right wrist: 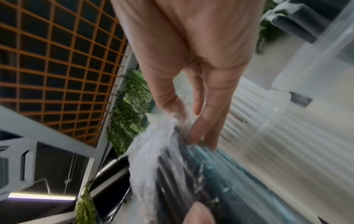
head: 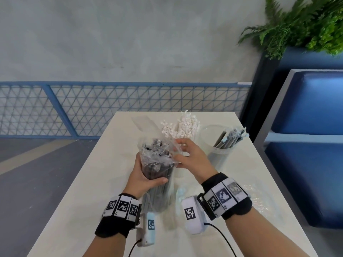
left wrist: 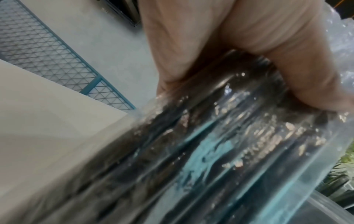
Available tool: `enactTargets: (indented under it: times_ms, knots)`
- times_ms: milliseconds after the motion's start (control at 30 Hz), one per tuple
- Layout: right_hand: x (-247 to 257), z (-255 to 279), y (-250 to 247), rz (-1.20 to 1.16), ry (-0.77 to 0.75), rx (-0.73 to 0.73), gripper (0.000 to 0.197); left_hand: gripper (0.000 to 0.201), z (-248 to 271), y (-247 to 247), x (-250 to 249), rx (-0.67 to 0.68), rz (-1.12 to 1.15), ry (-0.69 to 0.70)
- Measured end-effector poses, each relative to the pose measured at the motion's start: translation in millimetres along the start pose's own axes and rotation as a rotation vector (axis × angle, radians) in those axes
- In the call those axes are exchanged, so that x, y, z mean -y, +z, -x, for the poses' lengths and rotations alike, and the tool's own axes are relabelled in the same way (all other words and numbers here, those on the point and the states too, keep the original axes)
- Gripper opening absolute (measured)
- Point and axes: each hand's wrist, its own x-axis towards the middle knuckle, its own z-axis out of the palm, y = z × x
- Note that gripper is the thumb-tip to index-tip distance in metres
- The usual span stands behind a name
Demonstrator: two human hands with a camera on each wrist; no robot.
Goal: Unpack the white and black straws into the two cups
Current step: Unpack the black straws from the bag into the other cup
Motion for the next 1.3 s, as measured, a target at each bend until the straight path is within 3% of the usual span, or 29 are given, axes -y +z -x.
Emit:
enactTargets:
  times_ms: [100, 167, 233, 300, 400, 633, 867, 1000, 1200, 1300]
  knots:
    - [-4.6, -1.2, 2.3, 0.046, -0.014, -0.065, 0.045, 0.097, -0.4, -2.1, 2.1, -0.015, -0.007, 0.001]
    - [-3.7, 0.1, 4.5, 0.297, -0.23, -0.246, 0.048, 0.094, -0.1, -1.2, 2.8, -0.033, 0.001, 0.005]
    - [2.9, 2.7, 8.7, 0.495, -0.508, -0.353, 0.033, 0.086, -0.1, -1.0, 3.4, -0.067, -0.001, 0.011]
    - [6.0, 3.1, 13.0, 0.676, -0.597, -0.284, 0.014, 0.078, -1.5, -1.6, 4.3, -0.098, -0.014, 0.025]
    - [3.9, -0.4, 14.1, 0.722, -0.443, -0.185, 0.009, 0.079, -2.7, -0.3, 6.2, -0.105, -0.033, 0.039]
    - [14.7, -6.8, 6.6, 0.749, -0.259, -0.196, 0.034, 0.073, -3.5, 2.1, 9.0, -0.061, -0.006, 0.035]
    - [14.0, -3.3, 5.4, 0.946, -0.287, -0.085, 0.067, 0.071, -7.9, 3.5, 5.5, 0.011, -0.019, 0.074]
    - [16.3, -9.3, 4.2, 0.834, -0.254, -0.021, 0.059, 0.091, -12.0, 0.1, 9.1, 0.044, -0.037, 0.037]
    - [12.1, -14.1, 7.9, 0.756, -0.163, 0.061, 0.062, 0.102, -16.2, -1.6, 9.9, 0.044, -0.079, 0.026]
    - [5.6, -16.0, 8.2, 0.677, -0.145, 0.03, 0.059, 0.104, -17.4, -1.9, 13.2, 0.024, -0.077, 0.007]
